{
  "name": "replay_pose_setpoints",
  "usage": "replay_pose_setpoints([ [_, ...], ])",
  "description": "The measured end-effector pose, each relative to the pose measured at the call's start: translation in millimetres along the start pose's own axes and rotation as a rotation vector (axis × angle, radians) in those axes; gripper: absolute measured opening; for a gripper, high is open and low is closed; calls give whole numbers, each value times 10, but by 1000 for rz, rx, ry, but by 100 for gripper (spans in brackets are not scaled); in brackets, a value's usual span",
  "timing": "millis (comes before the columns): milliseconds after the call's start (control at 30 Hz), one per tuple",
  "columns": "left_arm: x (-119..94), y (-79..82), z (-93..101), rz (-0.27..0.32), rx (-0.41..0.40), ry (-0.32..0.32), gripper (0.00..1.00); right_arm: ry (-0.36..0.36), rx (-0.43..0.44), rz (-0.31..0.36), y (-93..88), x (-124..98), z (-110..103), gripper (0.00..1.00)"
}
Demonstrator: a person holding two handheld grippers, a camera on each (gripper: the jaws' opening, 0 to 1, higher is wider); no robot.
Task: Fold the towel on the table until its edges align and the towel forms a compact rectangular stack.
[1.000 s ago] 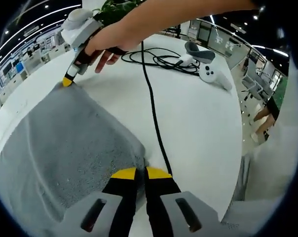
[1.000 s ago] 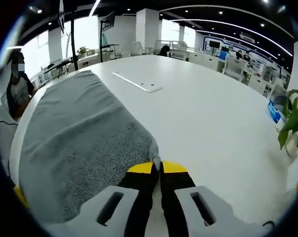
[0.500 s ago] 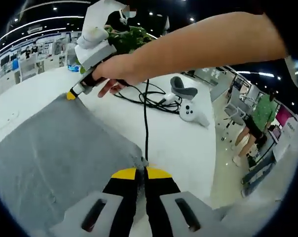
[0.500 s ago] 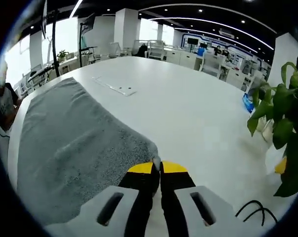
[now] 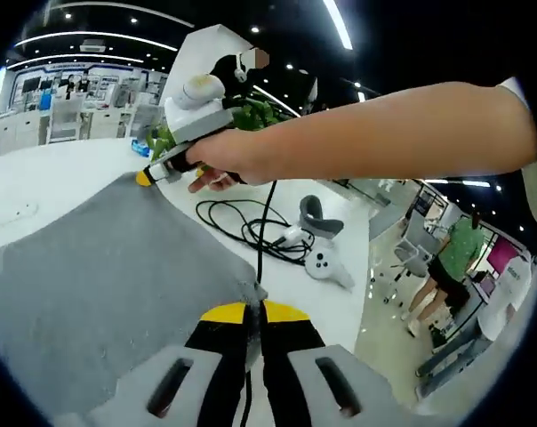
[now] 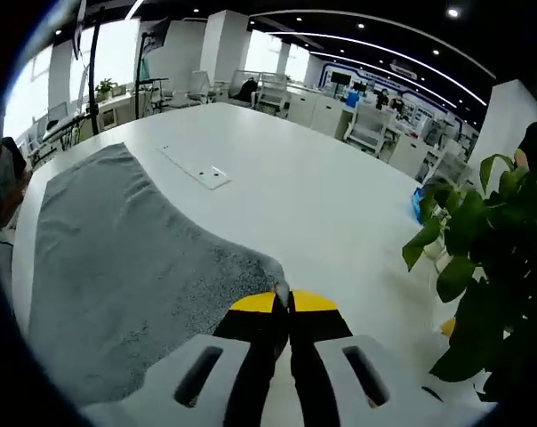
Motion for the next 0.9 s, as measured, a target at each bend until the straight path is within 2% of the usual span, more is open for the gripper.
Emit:
replay_pose_setpoints([
  [100,41,74,72,27,30,-4,4,-14,4,3,-2,-43,75,2],
  [133,57,96,100,33,35,-10,4,-19,6,7,51,-93,98,2],
  [233,96,135,146,41,49,-17,4,-36,42,9,1,-182,171,2],
  [433,104,232,212,69,74,-33,4,-57,97,25,33,-248,261,2],
  [500,81,278,221,76,113,-33,4,-57,115,34,73,-279,266,2],
  [567,36,309,224,80,134,-30,4,-55,111,38,176,-303,230,2],
  [667,-28,314,211,71,144,-32,4,-56,109,43,191,-332,160,2],
  [733,-102,339,195,63,201,-21,4,-57,108,41,232,-328,159,2],
  [900,-307,490,198,93,251,-20,4,-70,91,38,366,-321,121,2],
])
Point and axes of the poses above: the point that each gripper's makers call its tool centre point, and the gripper's own axes: x roughly forward along the fingers, z roughly to its right, y roughly out of its top, the point moved 7 cm from there along -x, roughly backward along the fingers, and after that the axes turned 11 degrees about -y, right-handed, at the moved point
